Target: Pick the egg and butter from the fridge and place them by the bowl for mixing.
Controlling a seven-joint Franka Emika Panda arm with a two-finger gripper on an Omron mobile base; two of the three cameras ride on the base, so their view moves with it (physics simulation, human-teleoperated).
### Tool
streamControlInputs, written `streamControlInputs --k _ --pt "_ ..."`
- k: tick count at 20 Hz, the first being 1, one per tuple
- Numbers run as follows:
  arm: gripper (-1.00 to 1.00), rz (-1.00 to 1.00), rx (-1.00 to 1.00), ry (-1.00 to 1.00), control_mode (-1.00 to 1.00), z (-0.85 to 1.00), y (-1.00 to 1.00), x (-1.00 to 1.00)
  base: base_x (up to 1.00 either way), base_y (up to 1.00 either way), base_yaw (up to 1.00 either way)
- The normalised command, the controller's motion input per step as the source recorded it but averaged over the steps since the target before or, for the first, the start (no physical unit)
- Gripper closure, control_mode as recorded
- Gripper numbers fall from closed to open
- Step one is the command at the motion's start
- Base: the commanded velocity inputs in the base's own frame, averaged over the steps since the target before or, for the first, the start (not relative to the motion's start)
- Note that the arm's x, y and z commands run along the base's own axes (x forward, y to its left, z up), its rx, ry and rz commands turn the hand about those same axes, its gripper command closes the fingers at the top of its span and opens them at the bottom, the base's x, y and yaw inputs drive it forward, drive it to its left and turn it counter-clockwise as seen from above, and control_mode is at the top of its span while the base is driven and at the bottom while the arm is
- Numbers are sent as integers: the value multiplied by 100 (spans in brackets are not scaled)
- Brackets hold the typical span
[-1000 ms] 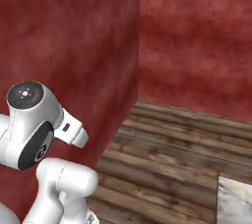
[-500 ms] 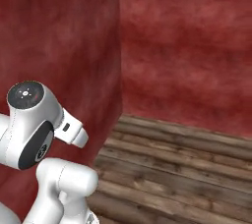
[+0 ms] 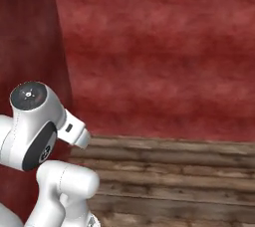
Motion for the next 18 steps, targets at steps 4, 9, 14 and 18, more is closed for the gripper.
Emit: streamControlInputs --k 4,9,14,18 --pt "-100 0 0 0 100 0 0 0 72 0 -78" --pt "-100 0 0 0 100 0 0 0 69 0 -80" --pt "-100 0 0 0 100 0 0 0 95 0 -73" --pt "-100 0 0 0 100 0 0 0 97 0 -72"
